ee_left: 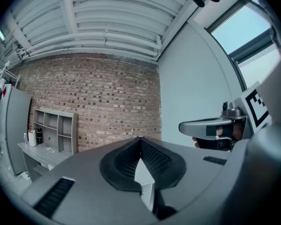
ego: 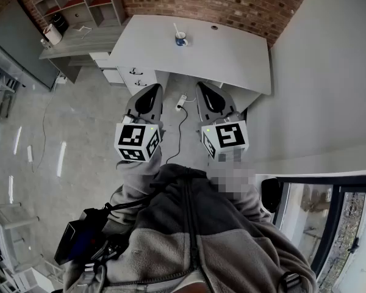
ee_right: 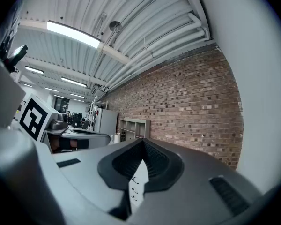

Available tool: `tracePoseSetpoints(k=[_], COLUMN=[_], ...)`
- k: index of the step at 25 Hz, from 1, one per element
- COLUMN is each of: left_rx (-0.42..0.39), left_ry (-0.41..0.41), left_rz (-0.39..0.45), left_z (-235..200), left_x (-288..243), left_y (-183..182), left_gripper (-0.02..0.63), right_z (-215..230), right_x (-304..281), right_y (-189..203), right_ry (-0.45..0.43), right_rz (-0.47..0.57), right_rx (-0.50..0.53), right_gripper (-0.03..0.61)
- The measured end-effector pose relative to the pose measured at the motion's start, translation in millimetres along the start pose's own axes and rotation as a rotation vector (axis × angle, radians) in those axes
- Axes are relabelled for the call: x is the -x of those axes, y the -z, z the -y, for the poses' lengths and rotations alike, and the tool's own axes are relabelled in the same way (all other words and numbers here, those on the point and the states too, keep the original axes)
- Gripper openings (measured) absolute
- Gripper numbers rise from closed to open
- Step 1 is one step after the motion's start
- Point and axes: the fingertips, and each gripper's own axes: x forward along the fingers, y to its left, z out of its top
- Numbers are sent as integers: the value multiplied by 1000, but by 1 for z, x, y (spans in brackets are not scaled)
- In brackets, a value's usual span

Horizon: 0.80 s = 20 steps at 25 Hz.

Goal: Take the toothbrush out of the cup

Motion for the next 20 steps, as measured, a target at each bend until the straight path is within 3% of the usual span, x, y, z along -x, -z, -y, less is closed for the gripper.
tracePoseSetpoints(k=[20], left_rx=[22], left_ry=[36], left_rz=[-24], left_z=[-18], left_x=[10], left_y=[13], left_gripper=[3], right_z=[-23], right_x=[-8], right_y=[15], right_ry=[7], right_rz=[-38], right_rx=[-25], right_gripper=[2])
